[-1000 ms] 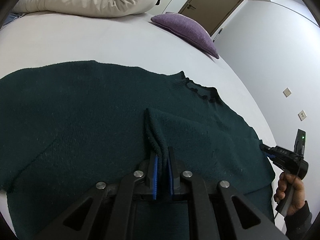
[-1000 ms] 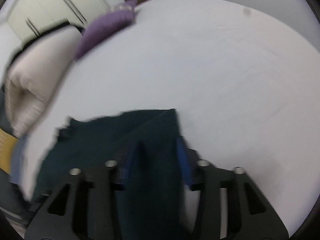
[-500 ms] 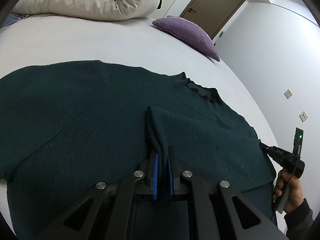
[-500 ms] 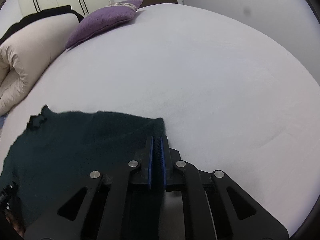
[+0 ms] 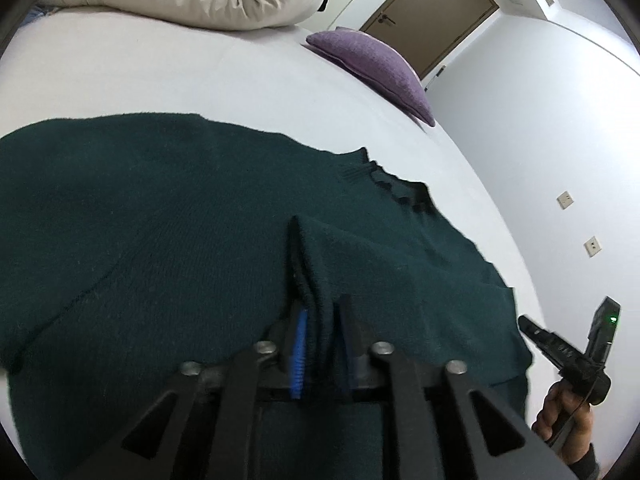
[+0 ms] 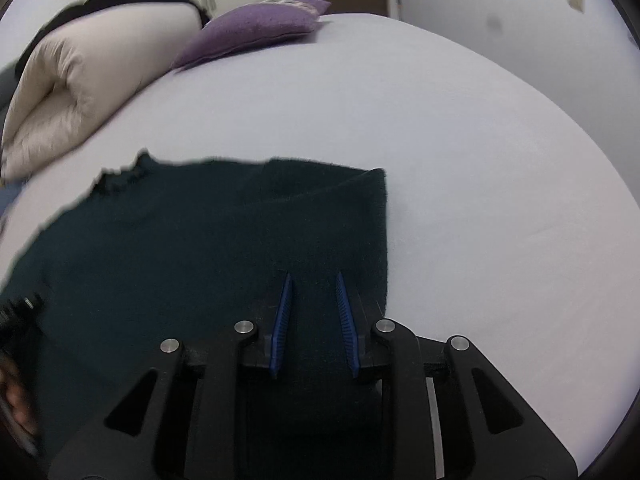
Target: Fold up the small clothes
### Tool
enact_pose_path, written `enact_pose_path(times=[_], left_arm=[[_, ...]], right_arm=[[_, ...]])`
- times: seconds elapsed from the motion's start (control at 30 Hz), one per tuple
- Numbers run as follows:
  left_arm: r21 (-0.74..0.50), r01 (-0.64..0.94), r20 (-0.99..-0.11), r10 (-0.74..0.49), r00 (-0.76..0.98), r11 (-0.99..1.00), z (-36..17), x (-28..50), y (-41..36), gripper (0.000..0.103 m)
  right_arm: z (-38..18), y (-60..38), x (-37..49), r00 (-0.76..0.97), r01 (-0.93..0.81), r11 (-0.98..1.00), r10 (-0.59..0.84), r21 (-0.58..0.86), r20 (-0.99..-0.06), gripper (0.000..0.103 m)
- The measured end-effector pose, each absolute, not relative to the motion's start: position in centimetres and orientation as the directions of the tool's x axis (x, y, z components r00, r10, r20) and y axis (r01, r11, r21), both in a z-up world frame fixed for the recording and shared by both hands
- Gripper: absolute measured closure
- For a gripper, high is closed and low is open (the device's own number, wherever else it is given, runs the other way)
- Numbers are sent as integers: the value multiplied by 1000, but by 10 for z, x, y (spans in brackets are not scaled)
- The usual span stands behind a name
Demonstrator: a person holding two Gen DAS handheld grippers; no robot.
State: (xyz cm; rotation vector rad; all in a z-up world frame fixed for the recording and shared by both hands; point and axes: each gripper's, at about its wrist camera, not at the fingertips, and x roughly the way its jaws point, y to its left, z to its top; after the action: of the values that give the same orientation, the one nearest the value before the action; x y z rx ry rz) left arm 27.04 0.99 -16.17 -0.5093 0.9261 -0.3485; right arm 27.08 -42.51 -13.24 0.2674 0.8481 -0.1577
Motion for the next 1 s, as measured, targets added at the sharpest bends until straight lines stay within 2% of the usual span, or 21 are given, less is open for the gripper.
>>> enact_pose_path(times=[0.03, 0.1, 0.13, 0.2, 0.23, 0.27, 0.3, 0.37, 0.4, 0.6, 0.7, 0.87, 0.93, 0.97, 1.0], left_arm=[[-559, 65, -662, -492, 565, 827, -157, 268, 13, 52], [-569, 33, -652, -475, 591, 822, -145, 262, 25, 29], [-568, 13, -654, -460, 600, 823, -140, 259, 32, 24], [-581, -19, -643, -444, 624, 814, -126, 247, 52, 23], [-598, -11, -620, -454, 639, 802, -119, 236, 65, 23], [-597, -6, -614, -453, 647, 802, -114, 230, 72, 23], [-583, -7, -612, -434, 661, 812, -107, 215, 87, 23], [-582, -43, -601, -394, 695, 812, -102, 182, 123, 23], [-592, -64, -596, -383, 706, 803, -104, 171, 138, 23], [-708, -379, -606, -236, 760, 596, -153, 80, 286, 23], [-781, -430, -566, -222, 794, 452, -173, 61, 330, 29], [-814, -496, -545, -103, 832, 301, -184, 64, 374, 27], [-814, -511, -552, -93, 828, 276, -190, 73, 382, 27], [-811, -519, -556, -80, 827, 270, -190, 79, 386, 29], [-805, -529, -563, -64, 824, 269, -189, 85, 388, 38]], right_arm=[[-119, -422, 261, 683, 248, 953, -44, 174, -729, 80], [-93, -409, 242, 738, 225, 965, -76, 138, -670, 80], [-82, -400, 234, 758, 205, 971, -78, 122, -648, 76], [-59, -376, 216, 800, 159, 983, -74, 92, -595, 57], [-50, -367, 206, 822, 138, 986, -64, 88, -566, 40], [-42, -355, 194, 847, 117, 989, -54, 86, -528, 29], [-34, -344, 183, 869, 100, 992, -46, 83, -492, 25], [-20, -319, 164, 902, 69, 995, -33, 66, -430, 5], [-16, -306, 154, 914, 46, 996, -14, 71, -406, 2], [-23, -248, 140, 865, -97, 975, 182, 199, -467, 1], [-35, -226, 142, 804, -144, 938, 296, 314, -516, 2], [-48, -198, 136, 760, -149, 894, 377, 422, -530, 2], [-50, -194, 133, 757, -141, 886, 384, 442, -529, 2], [-53, -195, 135, 757, -133, 881, 386, 454, -528, 2], [-55, -196, 136, 757, -126, 877, 387, 464, -526, 2]])
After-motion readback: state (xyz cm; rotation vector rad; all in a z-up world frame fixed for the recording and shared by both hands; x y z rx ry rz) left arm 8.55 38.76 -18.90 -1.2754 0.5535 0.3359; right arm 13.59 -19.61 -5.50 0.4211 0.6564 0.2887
